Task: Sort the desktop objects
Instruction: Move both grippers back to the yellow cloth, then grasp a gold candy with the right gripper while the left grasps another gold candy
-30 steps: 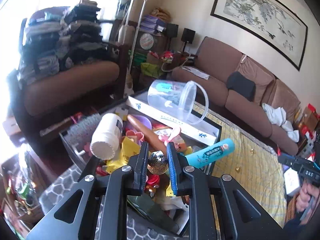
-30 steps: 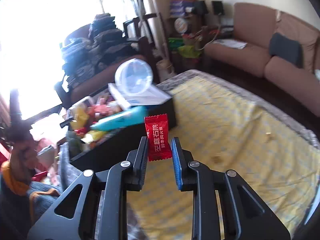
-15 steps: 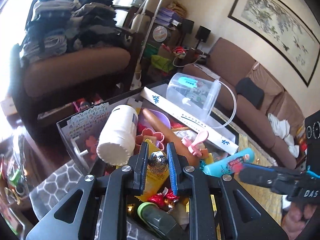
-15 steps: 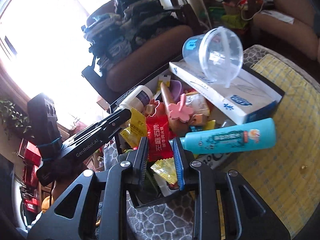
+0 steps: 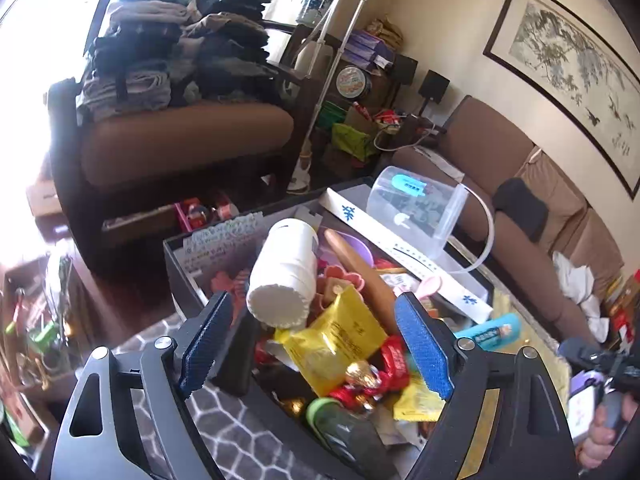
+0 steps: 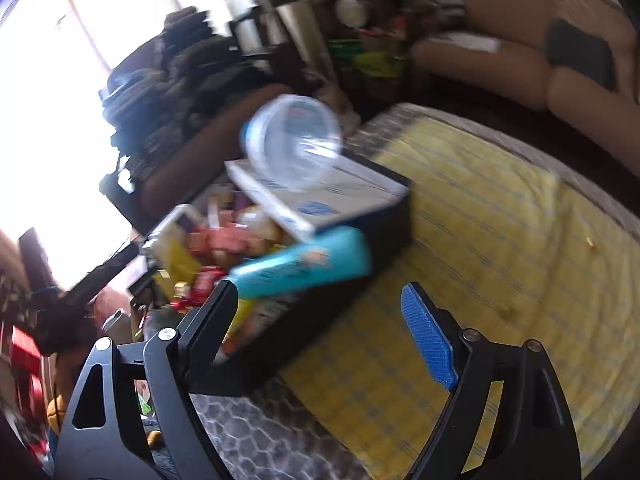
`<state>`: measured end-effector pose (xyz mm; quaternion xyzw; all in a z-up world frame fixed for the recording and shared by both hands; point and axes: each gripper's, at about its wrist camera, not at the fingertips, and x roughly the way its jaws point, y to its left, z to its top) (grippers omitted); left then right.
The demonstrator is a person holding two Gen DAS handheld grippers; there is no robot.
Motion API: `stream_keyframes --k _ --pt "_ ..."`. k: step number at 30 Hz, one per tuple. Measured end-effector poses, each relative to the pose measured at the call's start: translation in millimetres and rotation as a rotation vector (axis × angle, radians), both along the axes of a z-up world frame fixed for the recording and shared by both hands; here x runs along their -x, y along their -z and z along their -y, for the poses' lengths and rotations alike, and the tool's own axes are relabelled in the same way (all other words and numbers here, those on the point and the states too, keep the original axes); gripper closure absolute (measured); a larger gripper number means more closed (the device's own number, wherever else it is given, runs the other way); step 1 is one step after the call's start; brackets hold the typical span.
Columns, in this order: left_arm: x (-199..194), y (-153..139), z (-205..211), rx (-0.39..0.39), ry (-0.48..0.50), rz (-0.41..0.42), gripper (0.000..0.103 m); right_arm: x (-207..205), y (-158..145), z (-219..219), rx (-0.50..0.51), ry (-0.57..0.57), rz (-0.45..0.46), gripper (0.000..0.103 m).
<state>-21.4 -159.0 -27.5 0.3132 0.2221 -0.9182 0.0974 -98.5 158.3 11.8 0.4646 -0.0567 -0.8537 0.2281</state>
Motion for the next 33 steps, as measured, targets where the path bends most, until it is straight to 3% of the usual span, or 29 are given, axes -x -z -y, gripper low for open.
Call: stream_keyframes --k 3,5,8,11,13,18,20,25,27,28,30,31,33 --pt "-15 -6 -21 0.094 -0.023 0.085 0.017 -2 16 -60 -0.048 0.131 0.012 0.021" --pt "-31 -11 -44 0.106 0.067 0.06 0.013 -10 29 -102 -0.105 0.223 -0.007 0.019" --pt "-38 -22 -84 0.117 0.216 0.042 0.008 -11 58 -166 -0.1 0.346 0.064 0.019" --pt "-26 -34 -134 0.243 0.256 0.082 0.008 -6 84 -210 -0.093 0.426 0.166 0.019" --pt "-14 -41 -171 0.312 0.287 0.102 0.008 -4 85 -224 -0.085 0.434 0.156 0.019" --pt "17 -38 -223 0.198 0.396 0.095 0.007 40 70 -256 0.002 0.467 0.09 0.019" --pt "40 -26 -239 0.117 0.4 0.112 0.007 68 66 -259 0.023 0.461 0.064 0.02" --pt "101 26 -277 -0.111 0.396 0.2 0.007 133 79 -267 -0.043 0.504 0.011 0.02" --pt "112 43 -292 -0.101 0.416 0.223 0.007 141 99 -273 -0.076 0.526 -0.002 0.019" --pt "115 53 -303 -0.066 0.415 0.216 0.007 145 114 -276 -0.073 0.499 0.021 0.03" --pt "116 67 -310 -0.068 0.384 0.188 0.007 159 132 -293 -0.011 0.531 0.172 0.048" --pt "120 77 -315 -0.097 0.376 0.192 0.007 156 133 -299 0.022 0.542 0.149 0.044" --pt "129 88 -322 -0.114 0.379 0.199 0.007 158 135 -303 -0.021 0.542 0.105 0.036"
